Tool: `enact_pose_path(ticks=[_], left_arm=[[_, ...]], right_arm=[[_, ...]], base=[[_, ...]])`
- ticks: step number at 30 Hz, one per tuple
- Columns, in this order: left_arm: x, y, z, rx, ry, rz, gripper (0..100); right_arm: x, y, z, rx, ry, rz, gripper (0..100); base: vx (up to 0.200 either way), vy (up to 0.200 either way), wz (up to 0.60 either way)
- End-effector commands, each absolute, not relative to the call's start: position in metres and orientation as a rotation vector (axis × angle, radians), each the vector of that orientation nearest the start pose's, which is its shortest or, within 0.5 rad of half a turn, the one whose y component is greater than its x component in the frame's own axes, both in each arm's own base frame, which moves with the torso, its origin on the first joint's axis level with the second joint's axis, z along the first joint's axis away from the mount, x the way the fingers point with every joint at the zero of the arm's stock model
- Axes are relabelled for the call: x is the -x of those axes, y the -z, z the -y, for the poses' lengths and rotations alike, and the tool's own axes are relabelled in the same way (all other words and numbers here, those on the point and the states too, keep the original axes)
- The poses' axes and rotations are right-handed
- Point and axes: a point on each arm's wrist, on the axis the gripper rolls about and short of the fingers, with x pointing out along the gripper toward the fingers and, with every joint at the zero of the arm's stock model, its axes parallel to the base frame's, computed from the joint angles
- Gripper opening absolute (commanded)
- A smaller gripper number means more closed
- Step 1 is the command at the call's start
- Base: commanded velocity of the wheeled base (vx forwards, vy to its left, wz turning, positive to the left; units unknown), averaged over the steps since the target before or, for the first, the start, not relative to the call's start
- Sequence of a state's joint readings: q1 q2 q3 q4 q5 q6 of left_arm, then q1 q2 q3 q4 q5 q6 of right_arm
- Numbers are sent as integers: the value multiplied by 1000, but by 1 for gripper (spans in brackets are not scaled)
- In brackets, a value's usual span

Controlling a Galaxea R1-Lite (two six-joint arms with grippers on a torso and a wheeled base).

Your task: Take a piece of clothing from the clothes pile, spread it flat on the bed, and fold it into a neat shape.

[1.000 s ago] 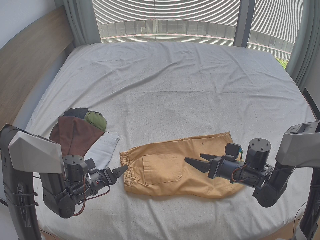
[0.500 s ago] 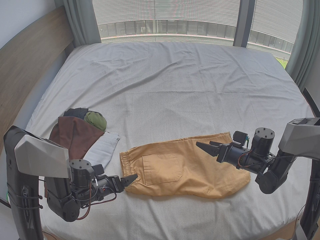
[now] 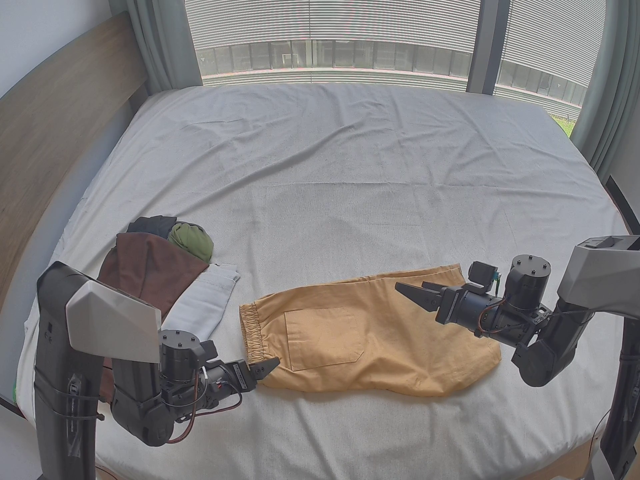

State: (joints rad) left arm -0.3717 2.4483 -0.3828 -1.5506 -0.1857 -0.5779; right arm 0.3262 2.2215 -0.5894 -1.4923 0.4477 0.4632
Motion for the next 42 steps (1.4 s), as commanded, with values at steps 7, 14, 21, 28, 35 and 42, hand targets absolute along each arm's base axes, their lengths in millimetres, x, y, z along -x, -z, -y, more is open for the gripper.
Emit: enact_pose_path(ticks=[7,14,21,28,35,42], left_arm=[[-285,58,121,558,371,-684,100],[-283,59,125,549,372,-686,100],[-280,62,131,531,368,-692,100],[-281,61,137,530,388,-685,100],[-292,56,143,576,401,-645,100],[-306,45,146,638,395,-579,100]], right_arm=[[-322,-48,-121,-445,-733,-312,100],[-322,-48,-122,-445,-735,-311,100],[-322,-50,-123,-444,-741,-292,100],[-321,-50,-123,-443,-742,-290,100],[-321,-51,-123,-443,-743,-287,100],[-320,-53,-123,-443,-745,-283,100]], base=[[0,0,0],[0,0,0],[0,0,0],[0,0,0],[0,0,0],[0,0,0]])
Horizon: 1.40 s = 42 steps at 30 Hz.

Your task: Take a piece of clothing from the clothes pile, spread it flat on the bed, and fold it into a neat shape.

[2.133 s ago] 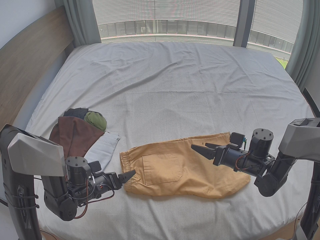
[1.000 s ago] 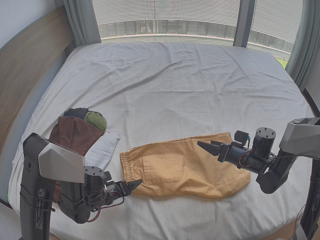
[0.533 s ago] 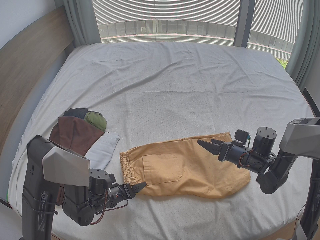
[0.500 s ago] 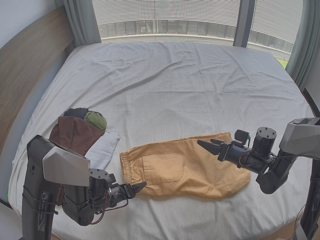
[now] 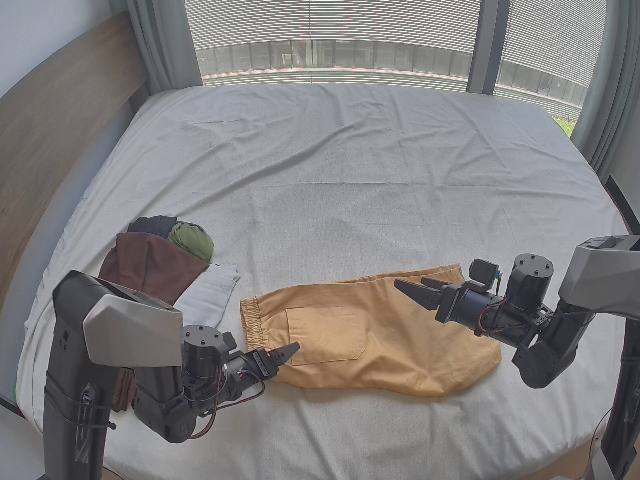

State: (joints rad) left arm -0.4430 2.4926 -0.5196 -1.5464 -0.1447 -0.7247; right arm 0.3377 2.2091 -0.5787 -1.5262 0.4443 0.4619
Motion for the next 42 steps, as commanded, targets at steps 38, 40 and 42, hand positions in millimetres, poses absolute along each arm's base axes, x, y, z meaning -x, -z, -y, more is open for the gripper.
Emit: enact_pose_path(ticks=[38,40,42], left_arm=[[-290,53,141,534,213,-766,100],[-295,52,145,540,222,-749,100],[-304,48,149,555,239,-712,100]], right_arm=[[-318,-49,-132,-440,-768,-298,100],[-318,-49,-132,-440,-768,-300,100],[-318,-49,-132,-440,-768,-300,100]], base=[[0,0,0],[0,0,0],[0,0,0]])
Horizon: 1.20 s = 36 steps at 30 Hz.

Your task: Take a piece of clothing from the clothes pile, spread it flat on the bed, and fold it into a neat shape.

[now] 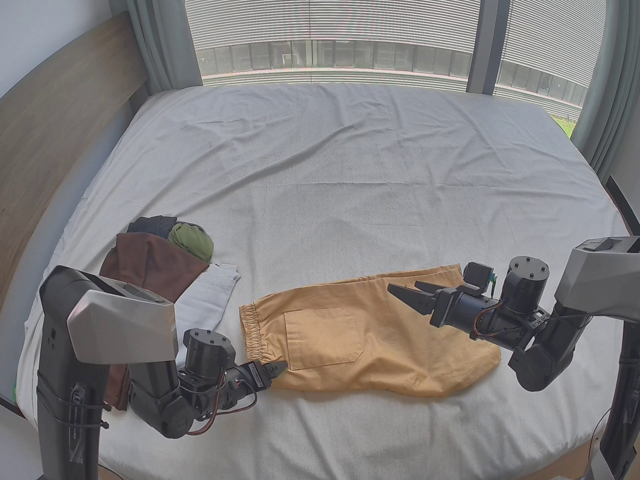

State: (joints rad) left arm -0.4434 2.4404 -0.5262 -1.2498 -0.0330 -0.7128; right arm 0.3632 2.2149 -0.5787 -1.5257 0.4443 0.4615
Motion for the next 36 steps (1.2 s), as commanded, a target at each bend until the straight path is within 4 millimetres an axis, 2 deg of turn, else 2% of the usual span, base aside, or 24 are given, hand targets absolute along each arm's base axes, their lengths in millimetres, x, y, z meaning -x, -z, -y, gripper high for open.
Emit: enact_pose_path(ticks=[1,7,20,30,31,36], left_arm=[[-309,46,151,565,243,-699,100],[-322,38,164,643,263,-654,100],[-327,31,160,712,248,-628,100],[-327,36,159,721,232,-646,100],[-327,36,159,721,232,-646,0],[-329,36,159,723,230,-643,0]], right_arm=[[-318,-49,-132,-440,-766,-299,100],[-318,-50,-131,-440,-766,-296,100],[-318,-50,-132,-440,-767,-298,100],[-318,-50,-132,-440,-767,-298,100],[-318,-50,-132,-440,-767,-298,100],[-318,-50,-132,-440,-767,-296,100]], base=[[0,0,0],[0,0,0],[0,0,0],[0,0,0],[0,0,0],[0,0,0]])
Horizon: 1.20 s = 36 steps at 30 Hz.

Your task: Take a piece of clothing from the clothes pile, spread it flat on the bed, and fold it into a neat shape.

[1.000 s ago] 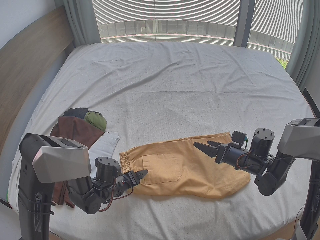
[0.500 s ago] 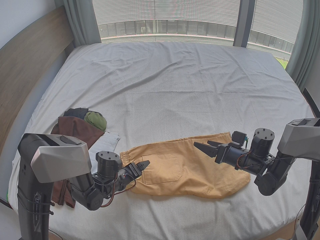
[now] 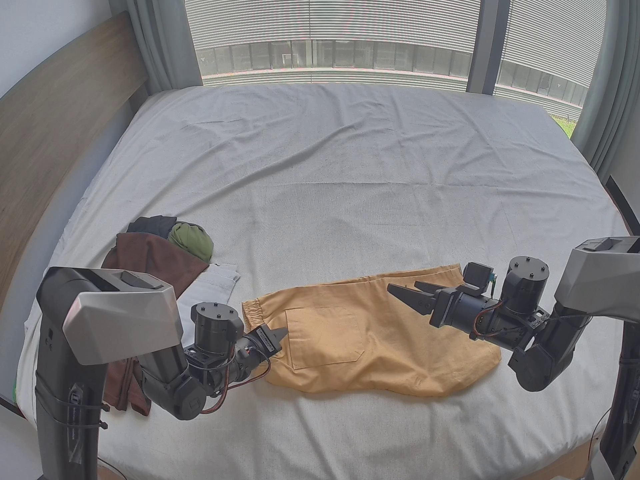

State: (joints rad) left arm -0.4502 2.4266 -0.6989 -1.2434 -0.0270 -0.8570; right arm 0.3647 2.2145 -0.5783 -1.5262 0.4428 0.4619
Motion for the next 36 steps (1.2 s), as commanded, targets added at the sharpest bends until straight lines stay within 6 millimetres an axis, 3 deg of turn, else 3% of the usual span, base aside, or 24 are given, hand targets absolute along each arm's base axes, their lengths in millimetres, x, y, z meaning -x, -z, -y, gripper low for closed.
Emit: enact_pose_path(ticks=[1,6,13,36], left_arm=[[-329,36,159,723,229,-641,0],[-327,27,146,731,204,-627,0],[-309,8,119,675,190,-648,0],[-287,5,64,673,147,-622,0]], right_arm=[[-318,-50,-132,-440,-767,-296,100],[-318,-50,-132,-440,-767,-298,100],[-317,-48,-132,-440,-767,-303,100],[-317,-40,-135,-437,-771,-325,100]], base=[[0,0,0],[0,0,0],[0,0,0],[0,0,0]])
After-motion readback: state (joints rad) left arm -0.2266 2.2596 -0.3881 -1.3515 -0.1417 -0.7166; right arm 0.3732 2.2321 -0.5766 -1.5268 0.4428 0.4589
